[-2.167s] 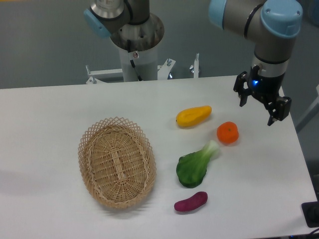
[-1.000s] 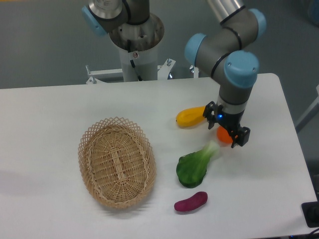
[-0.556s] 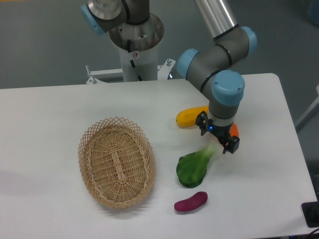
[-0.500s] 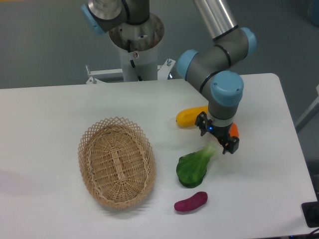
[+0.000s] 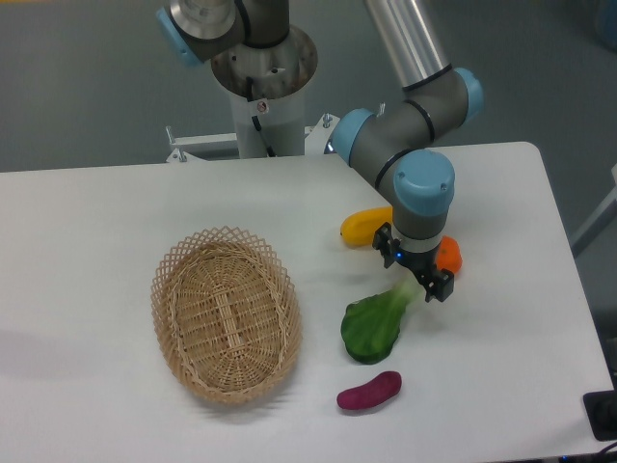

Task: Pick up the green vegetable from the table
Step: 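Lower the gripper over the bok choy's white stem, then close the gripper on the bok choy stem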

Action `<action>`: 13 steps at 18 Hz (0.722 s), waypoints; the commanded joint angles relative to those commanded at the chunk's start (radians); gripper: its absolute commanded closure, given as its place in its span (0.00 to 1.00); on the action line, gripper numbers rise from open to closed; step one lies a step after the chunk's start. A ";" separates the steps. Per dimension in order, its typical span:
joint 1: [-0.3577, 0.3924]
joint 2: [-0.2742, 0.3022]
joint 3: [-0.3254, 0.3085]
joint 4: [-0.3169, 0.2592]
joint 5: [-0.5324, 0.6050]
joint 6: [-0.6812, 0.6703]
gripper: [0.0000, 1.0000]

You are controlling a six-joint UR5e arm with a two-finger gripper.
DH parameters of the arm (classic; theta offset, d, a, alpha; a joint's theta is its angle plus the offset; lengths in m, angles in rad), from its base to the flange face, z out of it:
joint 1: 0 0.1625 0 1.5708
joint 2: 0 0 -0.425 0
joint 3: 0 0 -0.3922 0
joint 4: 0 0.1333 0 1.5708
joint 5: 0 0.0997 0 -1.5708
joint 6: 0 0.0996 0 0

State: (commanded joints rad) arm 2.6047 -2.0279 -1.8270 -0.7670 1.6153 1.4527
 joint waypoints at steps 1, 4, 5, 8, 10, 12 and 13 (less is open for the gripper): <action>-0.002 -0.002 -0.002 0.002 -0.002 0.000 0.00; -0.002 -0.002 -0.002 0.003 -0.002 0.000 0.00; -0.002 -0.002 -0.002 0.009 -0.002 0.000 0.00; -0.002 0.000 0.000 0.009 -0.002 0.002 0.45; -0.002 0.003 0.000 0.009 -0.002 0.003 0.63; -0.002 0.005 0.002 0.009 -0.002 0.003 0.68; -0.002 0.006 0.003 0.009 -0.002 0.003 0.68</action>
State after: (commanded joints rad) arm 2.6032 -2.0218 -1.8239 -0.7578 1.6137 1.4557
